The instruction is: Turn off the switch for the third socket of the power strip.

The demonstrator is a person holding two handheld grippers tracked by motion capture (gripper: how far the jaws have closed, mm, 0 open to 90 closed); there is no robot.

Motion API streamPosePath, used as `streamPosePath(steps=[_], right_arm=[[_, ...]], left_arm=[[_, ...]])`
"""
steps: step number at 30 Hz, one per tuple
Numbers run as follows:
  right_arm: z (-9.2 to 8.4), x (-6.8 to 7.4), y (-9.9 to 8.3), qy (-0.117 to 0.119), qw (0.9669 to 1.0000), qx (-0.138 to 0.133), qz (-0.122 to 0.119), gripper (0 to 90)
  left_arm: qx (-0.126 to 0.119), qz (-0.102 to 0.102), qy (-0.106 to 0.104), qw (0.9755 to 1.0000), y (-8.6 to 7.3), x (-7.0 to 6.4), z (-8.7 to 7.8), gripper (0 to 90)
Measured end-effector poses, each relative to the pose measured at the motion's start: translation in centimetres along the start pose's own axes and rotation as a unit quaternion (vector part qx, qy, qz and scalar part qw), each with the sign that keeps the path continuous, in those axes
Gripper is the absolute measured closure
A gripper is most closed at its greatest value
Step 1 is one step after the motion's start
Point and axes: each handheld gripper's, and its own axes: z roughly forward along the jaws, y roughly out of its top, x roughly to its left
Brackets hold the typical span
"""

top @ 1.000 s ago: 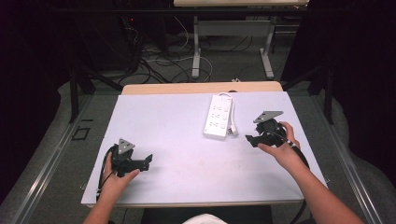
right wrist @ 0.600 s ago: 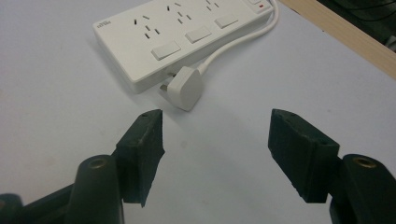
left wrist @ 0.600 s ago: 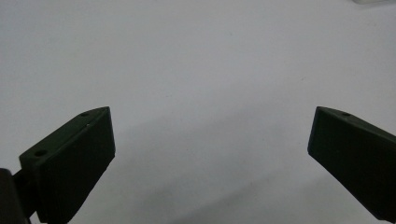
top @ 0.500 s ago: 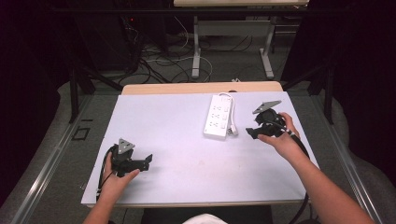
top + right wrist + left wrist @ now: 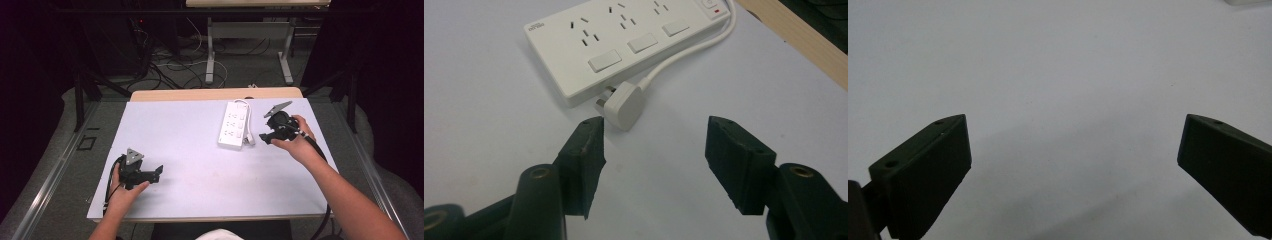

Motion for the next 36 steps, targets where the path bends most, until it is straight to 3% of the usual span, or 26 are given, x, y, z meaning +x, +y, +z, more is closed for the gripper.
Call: streamPosePath(steps=[16, 17, 24, 30, 35, 36], right_arm=[[1.8, 0.3, 2.0, 0.015, 0.9997, 0.012, -0.017, 48.9], [1.9, 0.4, 2.2, 0.013, 0.9997, 0.017, -0.008, 49.4], [2.9, 0.5, 2.8, 0.024, 0.9995, 0.012, -0.018, 51.8], [3.5, 0.8, 3.2, 0.024, 0.9994, 0.024, -0.010, 53.5], [4.2, 0.8, 3.4, 0.030, 0.9991, 0.023, -0.018, 56.0], [4.5, 0.9, 3.3, 0.035, 0.9992, 0.011, -0.015, 56.3]], left_arm=[[0.000, -0.001, 0.002, 1.0000, 0.0, 0.0, 0.1, 0.6], [0.000, -0.001, 0.002, 1.0000, 0.0, 0.1, 0.1, 0.6], [-0.001, -0.007, 0.001, 1.0000, -0.1, 0.0, 0.1, 0.6], [-0.001, -0.008, 0.000, 1.0000, -0.1, 0.0, 0.1, 0.6], [0.000, -0.005, 0.000, 1.0000, -0.1, 0.1, 0.1, 0.6], [0.000, -0.005, 0.000, 1.0000, -0.1, 0.1, 0.1, 0.6]])
